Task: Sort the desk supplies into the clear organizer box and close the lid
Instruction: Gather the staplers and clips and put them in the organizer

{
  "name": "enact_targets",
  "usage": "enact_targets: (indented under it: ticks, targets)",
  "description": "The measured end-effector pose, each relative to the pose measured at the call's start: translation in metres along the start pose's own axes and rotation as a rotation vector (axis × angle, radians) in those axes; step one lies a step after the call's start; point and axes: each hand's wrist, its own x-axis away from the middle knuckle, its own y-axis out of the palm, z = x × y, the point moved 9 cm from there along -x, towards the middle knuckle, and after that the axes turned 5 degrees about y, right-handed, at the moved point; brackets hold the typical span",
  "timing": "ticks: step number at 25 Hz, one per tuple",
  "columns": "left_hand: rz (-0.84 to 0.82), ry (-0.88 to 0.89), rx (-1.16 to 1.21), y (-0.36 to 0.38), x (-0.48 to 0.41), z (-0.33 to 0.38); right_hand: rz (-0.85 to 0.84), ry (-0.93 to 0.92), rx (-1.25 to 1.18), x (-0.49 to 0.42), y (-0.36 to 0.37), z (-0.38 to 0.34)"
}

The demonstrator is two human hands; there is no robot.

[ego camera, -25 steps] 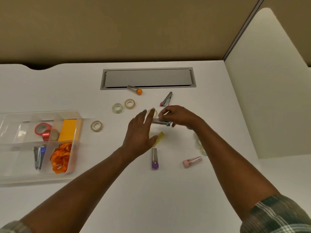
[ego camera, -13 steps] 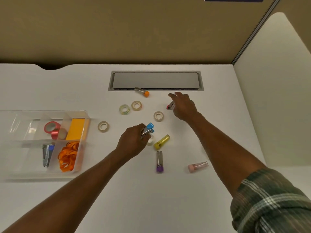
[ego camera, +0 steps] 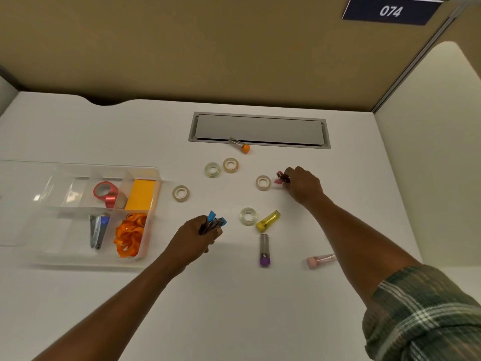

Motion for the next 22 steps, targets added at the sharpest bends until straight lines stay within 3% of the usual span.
enact_targets:
  ticks: [4, 7, 10, 18, 22]
  targets:
    - [0.005, -0.027, 0.172, -0.019, 0.009, -0.022, 0.030, 0.272, -0.821, 0.030, -0.010, 0.002]
    - [0.035, -0.072, 0.315, -0.038, 0.018, -0.032, -0.285, 0.287, -1.450, 0.068, -0.005, -0.053]
    - [0.077, -0.104, 0.468, -0.063, 0.026, -0.037, -0.500, 0.274, -1.794, 0.101, -0.008, -0.118]
    - [0.163, -0.115, 0.811, -0.159, 0.045, -0.072, -0.603, 0.334, -1.706, 0.154, 0.015, -0.285]
    - [0.351, -0.087, 0.437, -0.226, 0.047, -0.112, -0.602, 0.218, -1.446, 0.166, 0.027, -0.367]
